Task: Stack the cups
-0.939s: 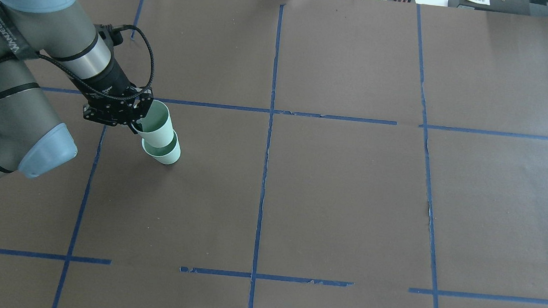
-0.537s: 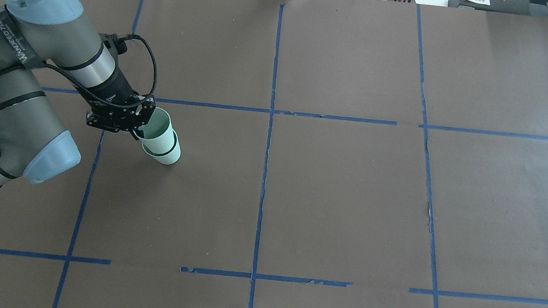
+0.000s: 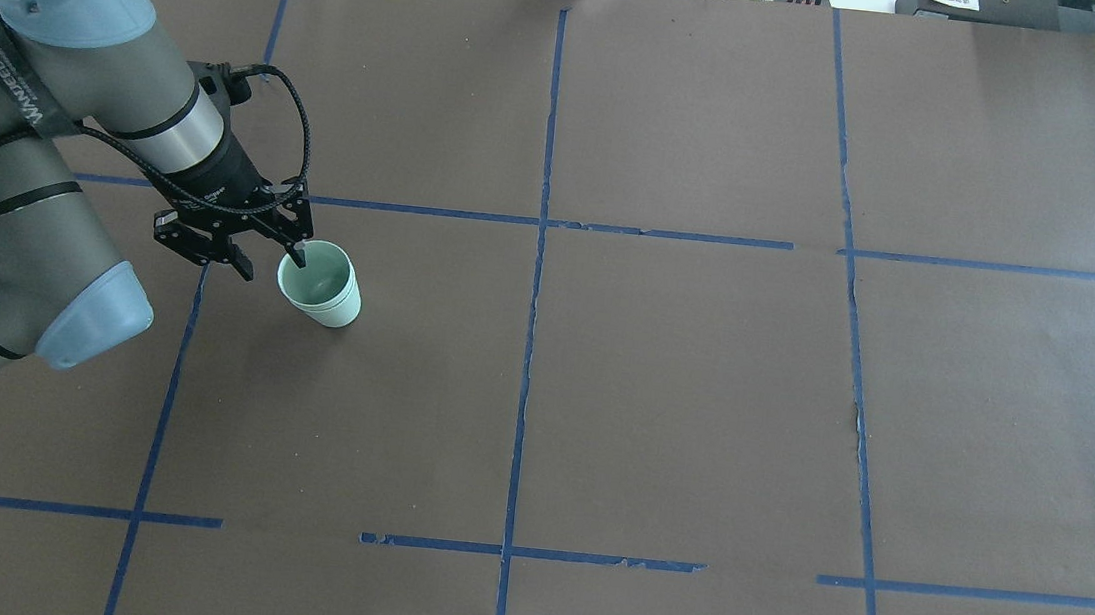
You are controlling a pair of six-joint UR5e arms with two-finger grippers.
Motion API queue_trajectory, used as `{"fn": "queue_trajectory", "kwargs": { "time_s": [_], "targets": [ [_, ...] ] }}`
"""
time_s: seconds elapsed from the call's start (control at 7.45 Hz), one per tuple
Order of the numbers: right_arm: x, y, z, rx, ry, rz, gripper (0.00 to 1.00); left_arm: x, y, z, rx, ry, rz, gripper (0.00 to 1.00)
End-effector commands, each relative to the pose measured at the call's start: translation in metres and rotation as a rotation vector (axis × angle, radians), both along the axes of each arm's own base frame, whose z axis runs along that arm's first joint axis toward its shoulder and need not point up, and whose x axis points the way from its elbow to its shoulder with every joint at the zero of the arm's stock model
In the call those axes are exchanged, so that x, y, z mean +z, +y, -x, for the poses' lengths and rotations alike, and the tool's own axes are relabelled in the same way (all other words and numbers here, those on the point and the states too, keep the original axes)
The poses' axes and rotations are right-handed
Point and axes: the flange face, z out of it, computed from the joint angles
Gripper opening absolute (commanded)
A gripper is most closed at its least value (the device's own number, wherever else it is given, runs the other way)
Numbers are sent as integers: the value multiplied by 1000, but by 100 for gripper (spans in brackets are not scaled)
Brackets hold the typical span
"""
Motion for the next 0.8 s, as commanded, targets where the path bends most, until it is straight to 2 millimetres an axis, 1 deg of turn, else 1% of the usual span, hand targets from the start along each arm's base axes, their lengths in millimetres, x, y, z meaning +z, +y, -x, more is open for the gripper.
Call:
{"fn": "queue_trajectory", "kwargs": {
  "time_s": [0.0,0.13,0.27,0.4,0.54,0.67],
  "targets": [
    [0,0,0,-1,0,-1,100,-9,-36,86,-62,20,-151,100],
    [0,0,0,1,0,-1,100,-3,-52,124,-40,10,-273,100],
    [0,0,0,-1,0,1,100,23,-61,161,-5,-21,-362,100],
    [0,0,0,1,0,1,100,52,-65,196,43,-55,-447,100],
    [0,0,0,1,0,1,100,90,-62,240,84,-95,-513,100],
    [0,0,0,1,0,1,100,139,-53,307,92,-146,-547,100]
  ]
}}
